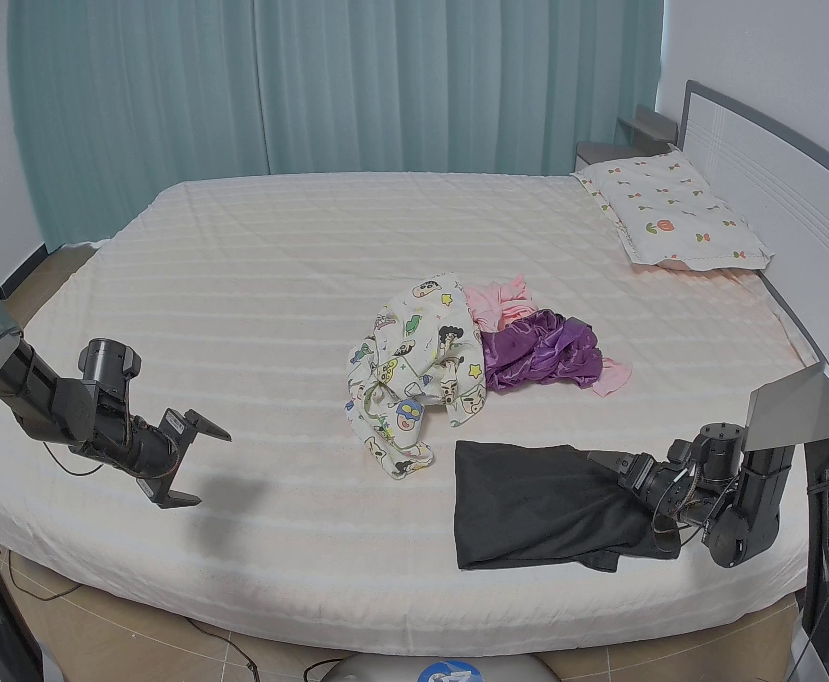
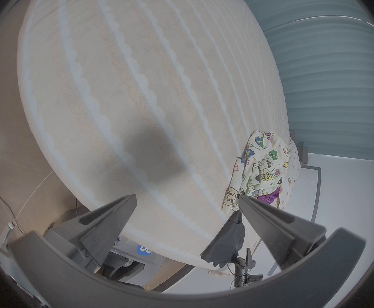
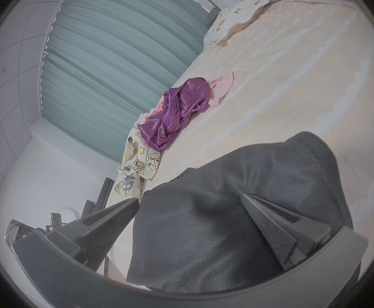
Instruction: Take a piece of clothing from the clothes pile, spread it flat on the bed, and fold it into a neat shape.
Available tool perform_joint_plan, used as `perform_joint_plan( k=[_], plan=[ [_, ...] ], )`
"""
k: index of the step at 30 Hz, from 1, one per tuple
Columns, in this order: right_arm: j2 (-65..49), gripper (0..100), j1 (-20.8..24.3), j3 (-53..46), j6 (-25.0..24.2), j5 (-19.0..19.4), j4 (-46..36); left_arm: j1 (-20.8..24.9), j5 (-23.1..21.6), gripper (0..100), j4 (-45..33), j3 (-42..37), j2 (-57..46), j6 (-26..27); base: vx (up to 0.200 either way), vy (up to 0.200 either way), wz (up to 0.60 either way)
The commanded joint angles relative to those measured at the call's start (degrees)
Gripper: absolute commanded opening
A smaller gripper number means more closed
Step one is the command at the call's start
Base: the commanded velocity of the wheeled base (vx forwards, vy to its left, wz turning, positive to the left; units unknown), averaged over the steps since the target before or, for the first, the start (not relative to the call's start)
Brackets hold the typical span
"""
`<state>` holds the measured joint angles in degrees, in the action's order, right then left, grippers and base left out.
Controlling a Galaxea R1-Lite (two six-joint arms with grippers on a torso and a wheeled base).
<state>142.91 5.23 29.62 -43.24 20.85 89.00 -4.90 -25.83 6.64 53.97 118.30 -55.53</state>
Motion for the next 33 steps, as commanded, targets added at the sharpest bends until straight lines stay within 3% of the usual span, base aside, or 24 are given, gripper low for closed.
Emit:
perform_joint_plan(
  k=[1, 9, 15, 16, 20, 23, 24, 26, 33],
  plan=[
    [-2.4, 100, -0.2, -1.2, -0.4, 0.2, 0.9, 0.0, 0.0, 100, 0.0, 0.0, -0.1, 0.0, 0.000, 0.000, 0.00],
    [-18.5, 100, -2.2, -9.1, -0.3, 0.1, 0.9, 0.0, -0.3, 100, 0.0, -1.6, -1.5, 0.4, 0.000, 0.000, 0.00],
    [-28.5, 100, -3.8, -16.2, 0.6, -1.2, 0.8, 0.6, -1.8, 100, 0.3, -5.5, -11.1, 0.7, 0.000, 0.000, 0.00],
    [-36.3, 100, -4.0, -20.9, 1.8, -1.5, 0.8, 1.0, -1.5, 100, 0.2, -7.0, -15.9, 1.6, 0.000, 0.000, 0.00],
    [-47.3, 100, -4.1, -26.9, 5.2, -1.5, 0.2, 2.4, -0.5, 100, 0.0, -10.6, -25.2, 3.0, 0.000, 0.000, 0.00],
    [-47.3, 100, -4.1, -26.9, 5.2, -1.5, 0.2, 2.4, -0.5, 100, 0.0, -10.6, -25.2, 3.0, 0.000, 0.000, 0.00],
    [-55.8, 100, -4.3, -29.6, 8.9, -3.5, -2.2, 2.6, -0.4, 100, -0.1, -15.6, -38.1, 4.3, 0.000, 0.000, 0.00],
    [-60.3, 100, -5.4, -29.6, 9.4, -5.0, -5.9, 3.1, -0.4, 100, -0.1, -17.9, -44.5, 4.9, 0.000, 0.000, 0.00],
    [-75.4, 100, -6.7, -29.6, 12.8, -4.9, -18.1, 3.1, 0.9, 100, -0.7, -21.3, -61.3, 5.4, 0.000, 0.000, 0.00]
  ],
)
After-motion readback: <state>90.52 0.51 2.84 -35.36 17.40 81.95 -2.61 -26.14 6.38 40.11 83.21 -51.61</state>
